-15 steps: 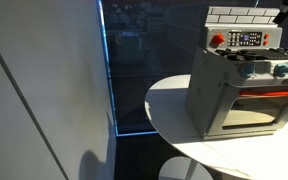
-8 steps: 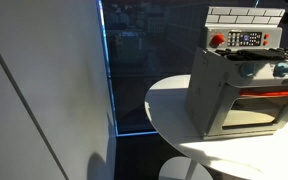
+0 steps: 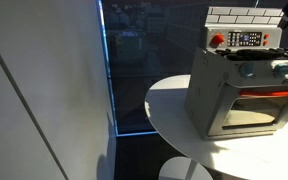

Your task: Press the top switch on the stove

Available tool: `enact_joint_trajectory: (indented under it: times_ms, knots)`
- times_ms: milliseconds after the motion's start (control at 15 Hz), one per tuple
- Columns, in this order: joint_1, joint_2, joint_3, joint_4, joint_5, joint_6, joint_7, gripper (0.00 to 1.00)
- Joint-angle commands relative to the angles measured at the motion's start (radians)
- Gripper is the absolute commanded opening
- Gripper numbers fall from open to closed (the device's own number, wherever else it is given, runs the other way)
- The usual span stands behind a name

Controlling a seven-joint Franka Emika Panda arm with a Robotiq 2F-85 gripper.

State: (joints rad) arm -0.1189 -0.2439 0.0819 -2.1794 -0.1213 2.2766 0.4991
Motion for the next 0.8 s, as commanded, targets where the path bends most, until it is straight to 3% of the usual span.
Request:
enact_joint_trajectory:
  times_ms: [0,733]
  knots:
    - [-0.013,0.055,-0.016,0.062,-0.051,0.007,0.058,1.0]
    - [0.007,0.056,-0.039,0.041,-0.045,0.009,0.046,1.0]
